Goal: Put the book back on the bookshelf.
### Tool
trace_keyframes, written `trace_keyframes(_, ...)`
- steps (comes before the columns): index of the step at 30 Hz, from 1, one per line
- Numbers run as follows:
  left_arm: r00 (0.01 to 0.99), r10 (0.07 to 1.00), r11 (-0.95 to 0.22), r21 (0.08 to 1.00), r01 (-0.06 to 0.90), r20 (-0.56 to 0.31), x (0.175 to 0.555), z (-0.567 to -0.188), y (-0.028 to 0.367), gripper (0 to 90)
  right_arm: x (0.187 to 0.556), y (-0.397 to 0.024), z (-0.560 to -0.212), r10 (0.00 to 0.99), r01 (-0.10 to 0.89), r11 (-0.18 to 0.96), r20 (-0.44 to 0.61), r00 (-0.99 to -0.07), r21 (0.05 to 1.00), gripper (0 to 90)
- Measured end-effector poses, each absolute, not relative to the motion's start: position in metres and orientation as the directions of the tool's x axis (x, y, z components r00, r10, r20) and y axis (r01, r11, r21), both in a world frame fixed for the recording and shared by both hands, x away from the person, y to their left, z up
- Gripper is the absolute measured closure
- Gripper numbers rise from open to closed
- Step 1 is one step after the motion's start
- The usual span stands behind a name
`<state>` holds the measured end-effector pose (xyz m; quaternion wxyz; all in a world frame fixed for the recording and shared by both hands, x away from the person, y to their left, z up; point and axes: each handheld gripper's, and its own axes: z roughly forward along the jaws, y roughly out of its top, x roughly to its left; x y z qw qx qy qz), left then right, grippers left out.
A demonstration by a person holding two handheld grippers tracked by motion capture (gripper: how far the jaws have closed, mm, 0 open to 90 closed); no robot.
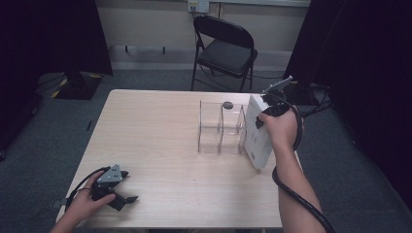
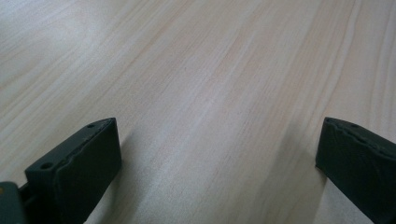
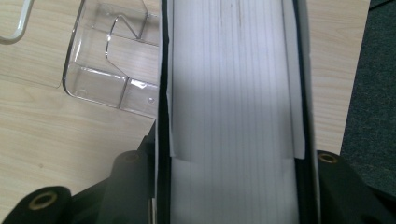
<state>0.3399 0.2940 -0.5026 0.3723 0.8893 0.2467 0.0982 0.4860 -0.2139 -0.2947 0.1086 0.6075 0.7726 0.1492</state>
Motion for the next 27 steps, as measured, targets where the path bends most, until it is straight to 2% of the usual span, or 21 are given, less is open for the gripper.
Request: trace_keyframes(27,0.859,0.511,-0.602,0.71,0.365,-0.008,0.34,-0.503,0.294,0.0,0.499,-0.213,-0.293,0.98,0.904,0.185,0.0,-0.201,0.386,52.5)
